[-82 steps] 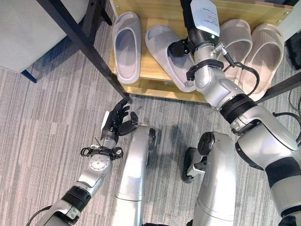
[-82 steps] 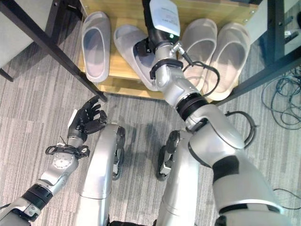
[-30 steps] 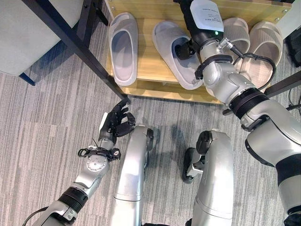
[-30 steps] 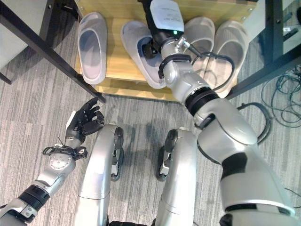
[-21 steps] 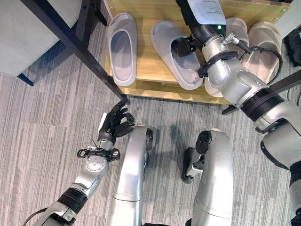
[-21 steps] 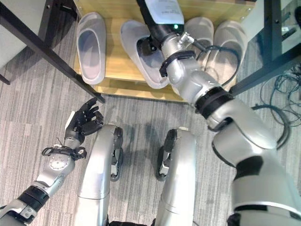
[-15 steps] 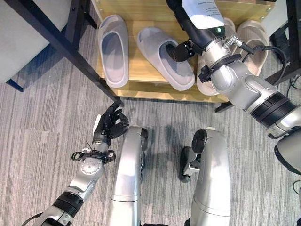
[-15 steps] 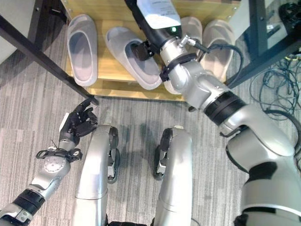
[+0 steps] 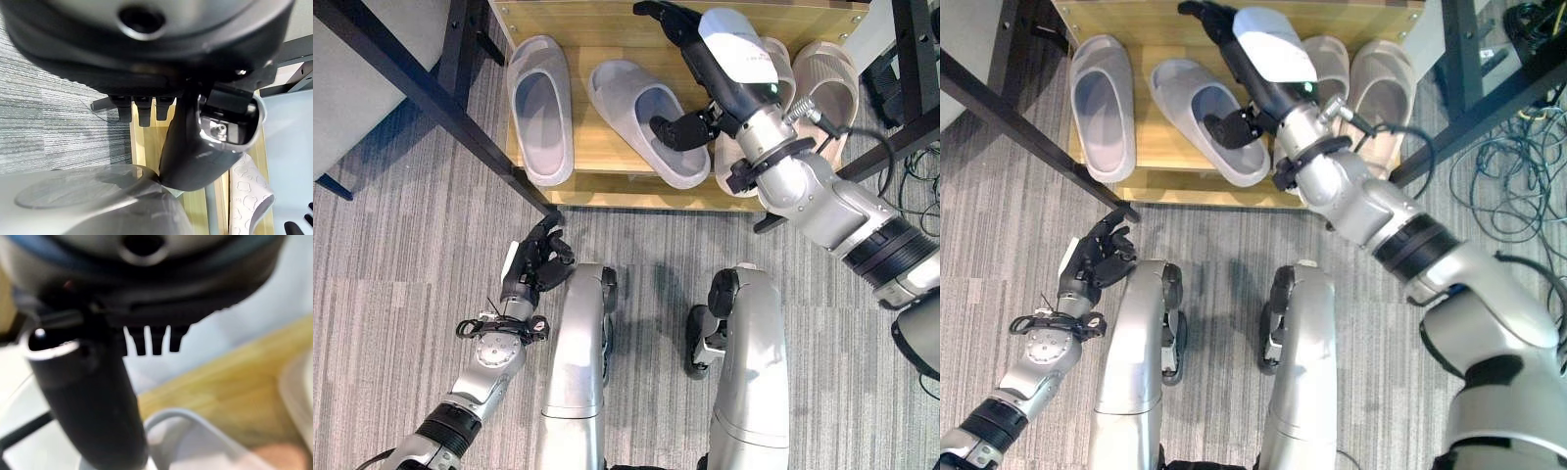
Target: Arrange the slippers neatly on the shoe rack.
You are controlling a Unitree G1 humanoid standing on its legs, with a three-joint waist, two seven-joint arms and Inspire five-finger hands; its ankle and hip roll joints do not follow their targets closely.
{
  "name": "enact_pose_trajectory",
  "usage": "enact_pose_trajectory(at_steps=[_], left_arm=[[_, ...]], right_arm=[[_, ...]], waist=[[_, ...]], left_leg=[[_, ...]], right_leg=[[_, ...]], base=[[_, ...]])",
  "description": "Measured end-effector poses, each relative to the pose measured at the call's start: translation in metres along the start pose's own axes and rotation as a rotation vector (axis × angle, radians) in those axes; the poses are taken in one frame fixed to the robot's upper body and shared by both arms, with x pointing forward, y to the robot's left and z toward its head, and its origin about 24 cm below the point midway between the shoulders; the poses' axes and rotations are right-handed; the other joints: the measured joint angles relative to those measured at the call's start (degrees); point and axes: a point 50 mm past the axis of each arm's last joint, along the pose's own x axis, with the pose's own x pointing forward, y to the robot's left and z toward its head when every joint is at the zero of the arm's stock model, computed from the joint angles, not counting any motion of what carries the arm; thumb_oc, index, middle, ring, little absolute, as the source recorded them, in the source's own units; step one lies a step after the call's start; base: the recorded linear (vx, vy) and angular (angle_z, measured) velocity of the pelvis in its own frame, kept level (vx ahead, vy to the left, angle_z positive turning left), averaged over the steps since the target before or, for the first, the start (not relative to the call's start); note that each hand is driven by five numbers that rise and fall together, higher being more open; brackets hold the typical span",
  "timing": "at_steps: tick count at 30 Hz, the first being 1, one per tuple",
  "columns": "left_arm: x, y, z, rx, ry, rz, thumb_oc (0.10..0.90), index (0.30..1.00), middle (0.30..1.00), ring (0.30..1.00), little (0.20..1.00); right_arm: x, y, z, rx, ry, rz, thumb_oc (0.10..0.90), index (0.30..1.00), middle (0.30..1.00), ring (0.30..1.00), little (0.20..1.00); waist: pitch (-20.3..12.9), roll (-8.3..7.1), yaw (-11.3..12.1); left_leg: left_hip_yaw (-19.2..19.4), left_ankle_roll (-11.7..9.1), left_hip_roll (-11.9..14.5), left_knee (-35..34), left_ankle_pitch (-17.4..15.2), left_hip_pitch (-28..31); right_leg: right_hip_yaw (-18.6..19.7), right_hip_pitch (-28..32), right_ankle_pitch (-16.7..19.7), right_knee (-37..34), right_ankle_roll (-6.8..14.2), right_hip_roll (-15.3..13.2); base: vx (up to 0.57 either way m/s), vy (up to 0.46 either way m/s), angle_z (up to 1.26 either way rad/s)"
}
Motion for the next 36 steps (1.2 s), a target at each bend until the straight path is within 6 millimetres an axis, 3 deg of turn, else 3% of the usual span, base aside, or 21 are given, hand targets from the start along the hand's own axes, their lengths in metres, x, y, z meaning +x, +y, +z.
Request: enact_pose_trajectory(at_steps=[14, 36], left_arm=[[-0.004, 0.007, -0.004, -0.001, 0.026, 0.034, 0.800, 0.900, 0.900, 0.900, 0.900], [-0.004, 0.001, -0.003, -0.005, 0.021, 0.032, 0.800, 0.900, 0.900, 0.900, 0.900]], right_arm=[[-0.026, 0.050, -0.013, 0.437, 0.227, -0.032, 0.800, 0.900, 0.900, 0.900, 0.900], [-0.019, 0.077, -0.005, 0.649, 0.327, -0.066, 0.800, 0.900, 0.900, 0.900, 0.900]], waist=[[0.0, 0.15, -0.9], [0.1, 0.76, 0.7]], left_leg=[[0.0, -0.9, 0.9, 0.0, -0.5, 1.0], [-0.1, -0.9, 1.0, 0.0, -0.5, 1.4]], right_leg=[[-0.1, 0.0, 0.4, 0.0, -0.3, 1.0], [-0.1, 0.4, 0.5, 0.0, -0.4, 1.1]], base=[[-0.03, 0.008, -0.04], [0.00, 0.000, 0.00]])
